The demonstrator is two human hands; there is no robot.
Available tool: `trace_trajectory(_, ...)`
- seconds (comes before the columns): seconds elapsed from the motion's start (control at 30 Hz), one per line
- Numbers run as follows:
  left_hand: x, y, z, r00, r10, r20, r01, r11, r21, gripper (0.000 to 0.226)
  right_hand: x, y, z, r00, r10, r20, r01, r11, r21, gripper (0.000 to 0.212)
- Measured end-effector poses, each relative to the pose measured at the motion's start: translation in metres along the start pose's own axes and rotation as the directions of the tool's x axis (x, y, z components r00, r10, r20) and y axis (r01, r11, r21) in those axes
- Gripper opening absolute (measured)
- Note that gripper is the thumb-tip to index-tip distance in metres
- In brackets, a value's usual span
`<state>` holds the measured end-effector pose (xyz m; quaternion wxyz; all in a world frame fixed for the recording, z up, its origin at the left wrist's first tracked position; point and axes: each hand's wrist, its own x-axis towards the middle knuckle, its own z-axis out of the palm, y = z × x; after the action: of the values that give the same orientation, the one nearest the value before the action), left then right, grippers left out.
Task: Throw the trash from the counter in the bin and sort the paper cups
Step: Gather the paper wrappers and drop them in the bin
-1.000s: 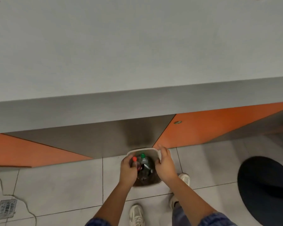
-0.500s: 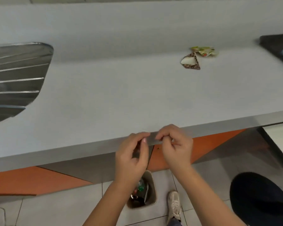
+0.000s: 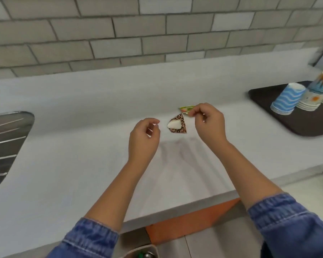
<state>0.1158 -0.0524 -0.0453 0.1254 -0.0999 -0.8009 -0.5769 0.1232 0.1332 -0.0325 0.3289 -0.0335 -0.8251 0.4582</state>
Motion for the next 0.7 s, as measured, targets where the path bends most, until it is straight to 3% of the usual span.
trace_trajectory(0.1, 0.036, 0.002, 0.038, 0.991, -0.087, 0.103, 0.073, 0.988, 0.139, 0.011, 0.042, 0.024, -0.01, 0.994, -0.004, 0.108, 0.021, 0.987, -0.159, 0.031)
trace_trajectory(0.2, 0.058, -0.004, 0.078, 0.969, -0.144, 0.2, 0.066, 0.932, 0.355, 0.036, 0.072, 0.05, -0.012, 0.96, 0.016, 0.279, 0.075, 0.947, -0.313, 0.027)
trace_trajectory(0.3, 0.069, -0.013, 0.107, 0.948, -0.186, 0.26, 0.006, 0.824, 0.567, 0.063, 0.09, 0.076, -0.006, 0.878, 0.12, 0.462, 0.119, 0.882, -0.456, 0.044)
trace_trajectory(0.4, 0.069, -0.026, 0.121, 0.927, -0.154, 0.341, -0.154, 0.674, 0.723, 0.07, 0.097, 0.099, 0.002, 0.781, 0.235, 0.578, 0.174, 0.808, -0.563, 0.062)
trace_trajectory(0.47, 0.064, -0.033, 0.123, 0.927, -0.122, 0.356, -0.201, 0.64, 0.742, 0.064, 0.098, 0.11, 0.008, 0.739, 0.257, 0.622, 0.227, 0.775, -0.59, 0.061)
trace_trajectory(0.53, 0.059, -0.037, 0.122, 0.942, -0.091, 0.324, -0.186, 0.661, 0.727, 0.057, 0.097, 0.118, 0.012, 0.749, 0.236, 0.62, 0.254, 0.761, -0.597, 0.054)
trace_trajectory(0.7, 0.049, -0.035, 0.102, 0.915, -0.313, 0.253, 0.192, 0.891, 0.411, 0.078, 0.093, 0.125, 0.018, 0.83, 0.116, 0.546, 0.323, 0.699, -0.638, 0.044)
